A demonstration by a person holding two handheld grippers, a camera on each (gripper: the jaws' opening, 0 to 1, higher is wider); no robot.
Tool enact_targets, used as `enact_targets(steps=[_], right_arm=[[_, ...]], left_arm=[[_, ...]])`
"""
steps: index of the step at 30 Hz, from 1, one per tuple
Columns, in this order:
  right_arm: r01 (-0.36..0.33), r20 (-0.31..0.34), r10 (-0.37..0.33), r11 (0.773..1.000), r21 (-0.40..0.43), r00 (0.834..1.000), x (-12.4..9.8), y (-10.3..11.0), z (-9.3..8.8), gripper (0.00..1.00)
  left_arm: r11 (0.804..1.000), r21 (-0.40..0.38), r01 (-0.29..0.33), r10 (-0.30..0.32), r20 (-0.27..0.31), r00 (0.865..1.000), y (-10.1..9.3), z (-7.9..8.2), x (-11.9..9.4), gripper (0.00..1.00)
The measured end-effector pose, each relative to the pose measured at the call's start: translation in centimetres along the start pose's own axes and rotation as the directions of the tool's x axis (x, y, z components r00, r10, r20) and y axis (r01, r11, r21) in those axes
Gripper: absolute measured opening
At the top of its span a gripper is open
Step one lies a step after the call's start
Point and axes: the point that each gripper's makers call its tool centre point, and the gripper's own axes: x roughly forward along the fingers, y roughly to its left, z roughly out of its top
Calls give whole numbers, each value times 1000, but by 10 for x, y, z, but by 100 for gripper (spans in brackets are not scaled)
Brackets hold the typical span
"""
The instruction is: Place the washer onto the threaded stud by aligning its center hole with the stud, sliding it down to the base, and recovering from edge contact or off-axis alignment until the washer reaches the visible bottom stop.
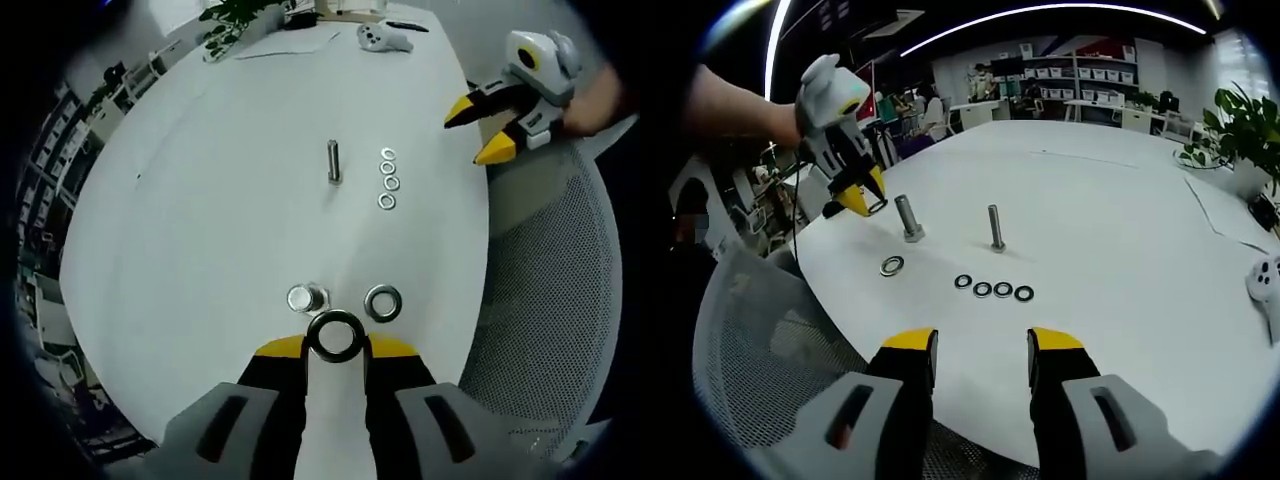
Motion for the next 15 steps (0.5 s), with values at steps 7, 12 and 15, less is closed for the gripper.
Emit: enact_targets(steps=[7, 12, 15], right_arm=[[0, 1, 0, 1000, 2, 1000, 0, 0, 0, 38], [0, 0, 0, 1000, 1, 1000, 0, 0, 0, 38], [3, 1, -3, 1000, 3, 1000, 0, 0, 0, 38]], left_arm=[[1000, 9, -12, 12, 23, 1000, 11, 12, -3, 19], [1000, 18, -22, 21, 19, 1000, 17, 17, 3, 19], [999, 32, -28, 28, 6, 1000, 19, 17, 8, 19]])
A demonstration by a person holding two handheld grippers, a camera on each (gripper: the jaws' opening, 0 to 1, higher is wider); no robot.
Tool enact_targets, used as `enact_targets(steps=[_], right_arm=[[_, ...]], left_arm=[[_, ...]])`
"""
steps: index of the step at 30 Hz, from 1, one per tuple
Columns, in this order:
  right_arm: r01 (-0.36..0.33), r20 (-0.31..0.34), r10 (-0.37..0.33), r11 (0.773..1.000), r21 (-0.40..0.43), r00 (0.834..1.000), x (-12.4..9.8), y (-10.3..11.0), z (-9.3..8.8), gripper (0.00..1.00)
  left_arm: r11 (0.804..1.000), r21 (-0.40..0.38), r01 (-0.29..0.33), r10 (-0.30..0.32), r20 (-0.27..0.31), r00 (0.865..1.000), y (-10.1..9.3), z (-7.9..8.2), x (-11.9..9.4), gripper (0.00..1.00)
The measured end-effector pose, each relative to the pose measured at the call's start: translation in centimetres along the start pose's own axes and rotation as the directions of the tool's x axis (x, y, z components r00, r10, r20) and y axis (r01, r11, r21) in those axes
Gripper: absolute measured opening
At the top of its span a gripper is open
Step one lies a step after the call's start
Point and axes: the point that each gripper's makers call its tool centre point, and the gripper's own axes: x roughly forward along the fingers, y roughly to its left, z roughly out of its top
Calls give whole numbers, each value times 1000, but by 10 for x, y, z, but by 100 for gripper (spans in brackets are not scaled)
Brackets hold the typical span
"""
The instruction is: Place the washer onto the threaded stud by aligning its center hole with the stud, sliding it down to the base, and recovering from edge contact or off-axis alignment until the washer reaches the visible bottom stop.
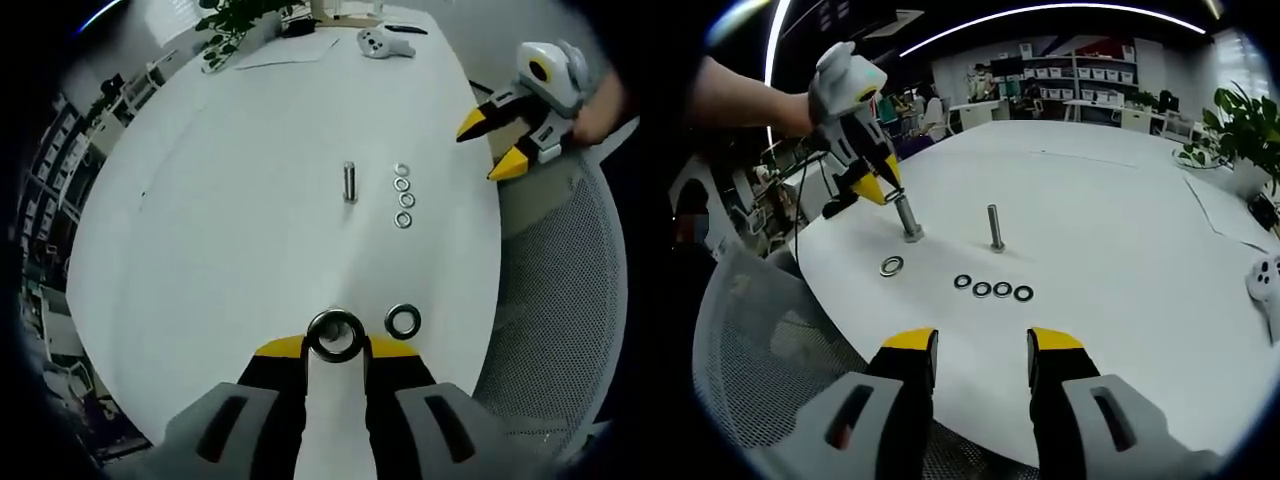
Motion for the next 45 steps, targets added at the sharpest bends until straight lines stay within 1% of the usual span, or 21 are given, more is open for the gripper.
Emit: enact_targets(steps=[5, 10, 14, 18, 21, 27, 28, 32, 39, 45], right_arm=[[5, 0, -5, 1000, 4, 1000, 0, -1, 0, 38], [9, 5, -9, 1000, 7, 1000, -1, -2, 0, 38], [10, 5, -10, 1000, 6, 1000, 0, -3, 0, 38], [12, 6, -13, 1000, 9, 1000, 0, -3, 0, 38], [16, 7, -16, 1000, 12, 1000, 0, -4, 0, 38], [18, 1, -18, 1000, 7, 1000, 1, -4, -2, 38], [19, 1, -19, 1000, 7, 1000, 1, -4, -2, 38], [22, 3, -22, 1000, 9, 1000, 1, -4, -2, 38], [22, 0, -22, 1000, 7, 1000, 2, -3, -3, 38], [24, -3, -24, 1000, 7, 1000, 2, -3, -4, 38]], left_arm=[[1000, 10, -8, 8, -5, 1000, 4, 0, 3, 19], [1000, 17, 2, -2, -13, 1000, 4, -1, 9, 19], [999, 35, 6, -5, -25, 1000, 2, -1, 15, 19], [999, 34, 8, -7, -37, 999, 3, -3, 22, 19], [999, 53, 9, -6, -53, 999, 2, -6, 28, 19], [999, 43, 13, -10, -54, 998, 2, -9, 39, 19], [999, 45, 13, -11, -64, 998, 1, -11, 42, 19], [999, 40, 16, -13, -68, 998, 1, -14, 48, 19], [1000, 21, 21, -19, -75, 997, -1, -17, 53, 19], [1000, 11, 20, -19, -62, 998, -2, -19, 56, 20]])
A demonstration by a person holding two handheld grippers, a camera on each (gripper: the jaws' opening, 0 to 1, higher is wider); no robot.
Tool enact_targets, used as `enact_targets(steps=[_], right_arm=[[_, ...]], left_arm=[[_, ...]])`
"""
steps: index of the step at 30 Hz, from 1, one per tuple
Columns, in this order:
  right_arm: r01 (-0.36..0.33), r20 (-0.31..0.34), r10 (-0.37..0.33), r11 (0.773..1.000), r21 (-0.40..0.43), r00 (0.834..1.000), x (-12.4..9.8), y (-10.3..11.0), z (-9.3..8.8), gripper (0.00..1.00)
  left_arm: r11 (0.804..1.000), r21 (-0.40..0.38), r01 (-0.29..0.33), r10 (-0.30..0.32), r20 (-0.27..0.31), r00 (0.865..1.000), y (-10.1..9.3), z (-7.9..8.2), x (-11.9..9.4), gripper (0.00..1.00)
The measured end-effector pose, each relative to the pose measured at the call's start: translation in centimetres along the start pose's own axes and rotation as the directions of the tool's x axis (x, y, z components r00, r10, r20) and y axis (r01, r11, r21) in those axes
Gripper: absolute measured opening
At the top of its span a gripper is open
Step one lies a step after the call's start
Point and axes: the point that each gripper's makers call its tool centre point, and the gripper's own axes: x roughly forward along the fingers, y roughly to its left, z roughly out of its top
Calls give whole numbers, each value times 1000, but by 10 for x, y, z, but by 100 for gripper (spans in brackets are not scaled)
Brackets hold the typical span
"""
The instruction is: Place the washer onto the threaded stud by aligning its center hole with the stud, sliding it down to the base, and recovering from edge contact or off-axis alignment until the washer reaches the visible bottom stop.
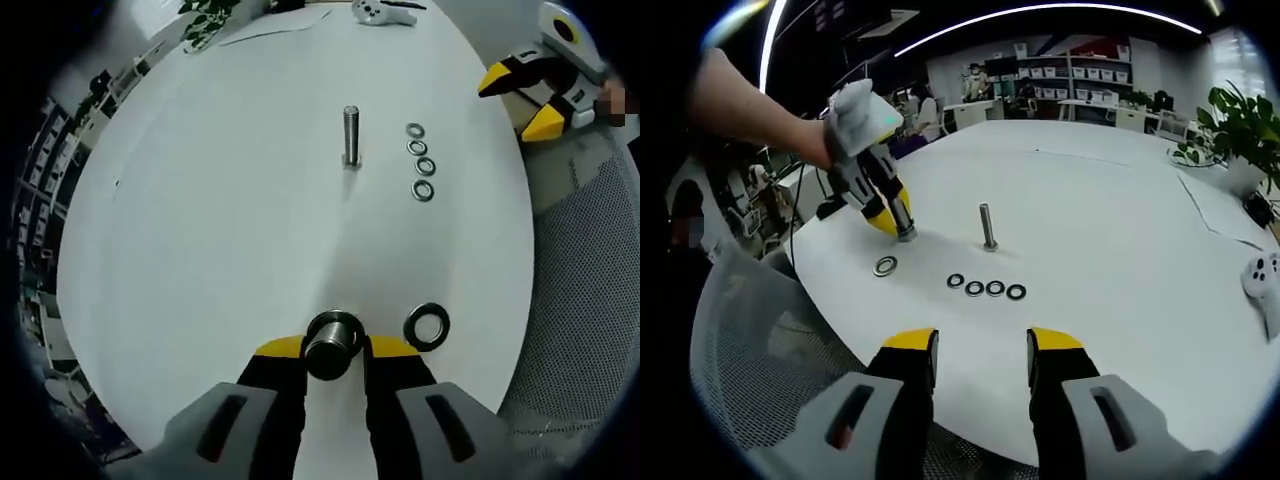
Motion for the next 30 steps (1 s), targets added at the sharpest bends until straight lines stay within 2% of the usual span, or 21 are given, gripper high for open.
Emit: enact_targets(steps=[12, 15, 22, 30], right_arm=[[-1, -2, 1, 1000, -4, 1000, 0, 0, 0, 38], [-5, 0, 5, 1000, -5, 1000, 0, 1, 1, 38], [-11, -8, 11, 1000, -13, 1000, 0, 2, 0, 38], [-18, -18, 18, 1000, -19, 1000, 1, 3, -2, 38]], left_arm=[[1000, -23, 1, -1, 29, 1000, -1, 1, 1, 21], [995, -98, 14, -7, 63, 998, -3, 5, 0, 22], [993, -117, -15, 26, 96, 995, -1, 7, -8, 26], [981, -190, -34, 61, 137, 989, 1, 2, -24, 29]])
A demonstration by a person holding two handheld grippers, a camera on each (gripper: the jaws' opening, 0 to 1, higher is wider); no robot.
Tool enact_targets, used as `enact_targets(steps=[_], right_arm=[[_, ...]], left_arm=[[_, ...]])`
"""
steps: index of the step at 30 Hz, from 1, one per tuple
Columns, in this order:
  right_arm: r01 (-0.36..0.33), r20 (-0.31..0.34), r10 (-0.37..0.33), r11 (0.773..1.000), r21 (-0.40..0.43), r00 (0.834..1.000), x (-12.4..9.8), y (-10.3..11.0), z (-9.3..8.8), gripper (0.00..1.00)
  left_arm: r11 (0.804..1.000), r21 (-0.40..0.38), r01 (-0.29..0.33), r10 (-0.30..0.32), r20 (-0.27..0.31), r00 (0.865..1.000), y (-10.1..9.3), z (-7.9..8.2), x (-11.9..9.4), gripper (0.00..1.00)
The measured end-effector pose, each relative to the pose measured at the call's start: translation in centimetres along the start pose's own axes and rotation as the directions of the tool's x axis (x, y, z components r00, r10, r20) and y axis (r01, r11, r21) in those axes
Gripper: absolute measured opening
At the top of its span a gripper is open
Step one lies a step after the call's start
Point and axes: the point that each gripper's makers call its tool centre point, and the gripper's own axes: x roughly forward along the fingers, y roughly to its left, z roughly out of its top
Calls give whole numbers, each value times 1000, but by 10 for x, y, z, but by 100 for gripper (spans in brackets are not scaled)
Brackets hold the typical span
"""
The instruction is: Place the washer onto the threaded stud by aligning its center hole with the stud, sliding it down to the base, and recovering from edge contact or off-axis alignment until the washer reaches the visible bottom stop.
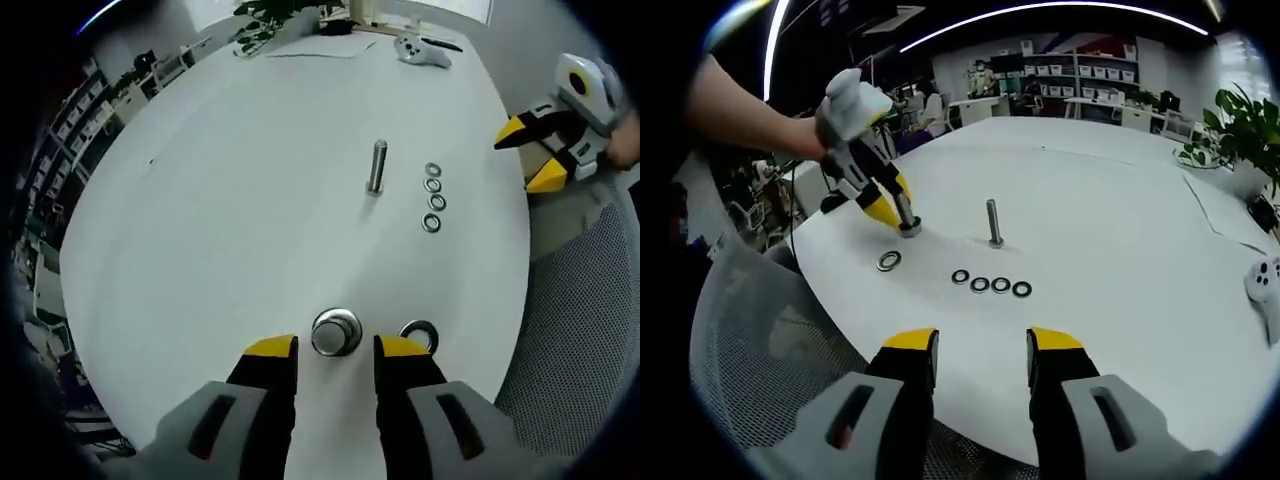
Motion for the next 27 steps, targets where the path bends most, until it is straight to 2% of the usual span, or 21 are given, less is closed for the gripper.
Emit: enact_targets(steps=[9, 13, 24, 27], right_arm=[[-2, -5, 2, 1000, -6, 1000, 0, 0, -1, 38], [-3, -6, 3, 1000, -7, 1000, 0, 0, -1, 38], [-1, -20, 1, 1000, -7, 1000, 0, 1, -4, 38], [-5, -27, 5, 1000, -13, 1000, 0, 3, -4, 38]], left_arm=[[996, -88, -25, 29, 51, 998, -5, -7, -15, 30], [995, -93, -30, 34, 49, 998, -8, -12, -17, 30], [980, -194, -47, 74, 136, 988, -17, -13, -42, 32], [976, -209, -58, 94, 169, 981, -22, -12, -48, 32]])
